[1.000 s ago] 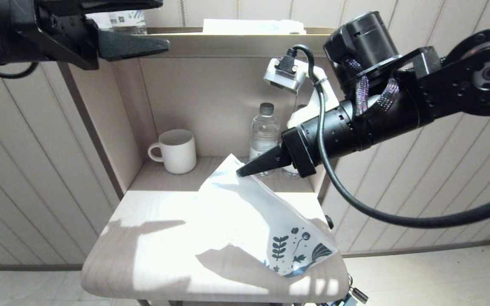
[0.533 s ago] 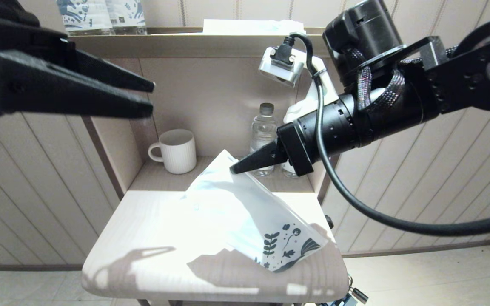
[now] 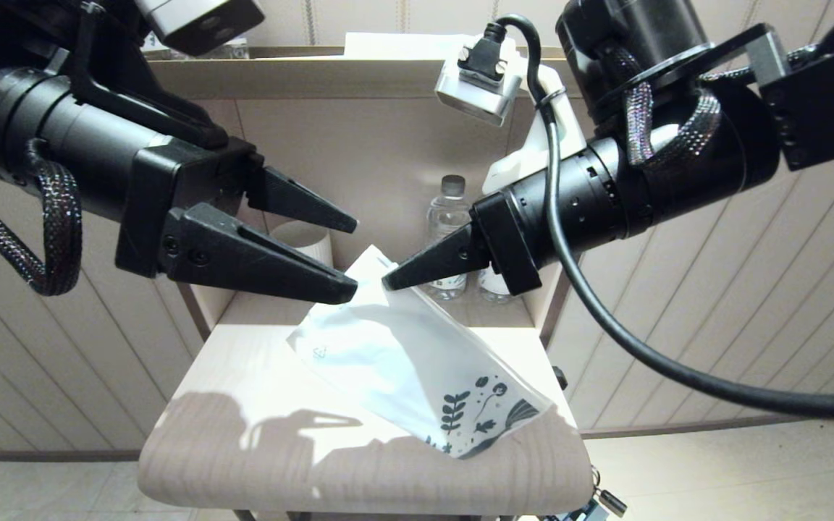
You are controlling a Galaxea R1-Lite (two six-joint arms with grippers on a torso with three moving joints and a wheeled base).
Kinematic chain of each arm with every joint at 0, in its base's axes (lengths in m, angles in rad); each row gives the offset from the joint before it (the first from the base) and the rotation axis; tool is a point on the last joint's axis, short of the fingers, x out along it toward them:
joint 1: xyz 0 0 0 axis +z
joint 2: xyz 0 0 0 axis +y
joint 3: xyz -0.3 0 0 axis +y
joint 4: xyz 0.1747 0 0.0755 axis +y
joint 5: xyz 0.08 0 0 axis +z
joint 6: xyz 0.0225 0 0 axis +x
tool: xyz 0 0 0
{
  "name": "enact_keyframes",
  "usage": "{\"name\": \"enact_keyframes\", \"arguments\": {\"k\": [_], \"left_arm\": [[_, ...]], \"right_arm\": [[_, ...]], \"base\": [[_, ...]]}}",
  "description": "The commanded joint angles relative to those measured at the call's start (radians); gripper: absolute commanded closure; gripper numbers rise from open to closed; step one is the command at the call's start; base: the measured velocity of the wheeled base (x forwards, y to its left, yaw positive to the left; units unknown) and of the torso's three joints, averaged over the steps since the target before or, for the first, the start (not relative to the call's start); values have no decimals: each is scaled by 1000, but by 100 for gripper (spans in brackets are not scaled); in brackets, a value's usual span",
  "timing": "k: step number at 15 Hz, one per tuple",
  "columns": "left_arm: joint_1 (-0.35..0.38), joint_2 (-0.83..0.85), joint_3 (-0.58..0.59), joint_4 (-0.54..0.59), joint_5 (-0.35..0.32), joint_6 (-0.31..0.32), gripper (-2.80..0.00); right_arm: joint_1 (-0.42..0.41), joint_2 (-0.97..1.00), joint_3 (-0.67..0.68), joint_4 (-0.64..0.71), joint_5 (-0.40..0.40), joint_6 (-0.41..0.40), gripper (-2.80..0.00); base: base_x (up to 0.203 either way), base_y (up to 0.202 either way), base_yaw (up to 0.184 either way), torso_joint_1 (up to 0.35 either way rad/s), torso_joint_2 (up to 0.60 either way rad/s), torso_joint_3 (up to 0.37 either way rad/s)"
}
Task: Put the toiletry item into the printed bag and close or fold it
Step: Hand it to the other hand
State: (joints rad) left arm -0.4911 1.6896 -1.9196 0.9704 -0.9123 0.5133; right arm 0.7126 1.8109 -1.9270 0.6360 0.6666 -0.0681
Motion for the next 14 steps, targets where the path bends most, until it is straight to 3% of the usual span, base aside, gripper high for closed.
{"name": "enact_keyframes", "arguments": {"k": [1,7,11,13,14], "left_arm": [[3,38,5,0,-32,2,-280],[9,50,127,-57,-48,6,-280],[6,102,140,-74,-47,20,-280],[8,101,130,-66,-13,43,-280],[8,101,107,-53,54,52,-280]], "right_arm": [[27,0,2,0,15,1,0],[27,-1,-1,-39,20,4,0],[22,1,0,-38,21,4,0],[18,1,0,-33,22,2,0],[18,2,0,-32,22,4,0]], "base": [[0,0,0,0,0,0],[0,0,0,0,0,0],[0,0,0,0,0,0],[0,0,0,0,0,0],[0,0,0,0,0,0]]}}
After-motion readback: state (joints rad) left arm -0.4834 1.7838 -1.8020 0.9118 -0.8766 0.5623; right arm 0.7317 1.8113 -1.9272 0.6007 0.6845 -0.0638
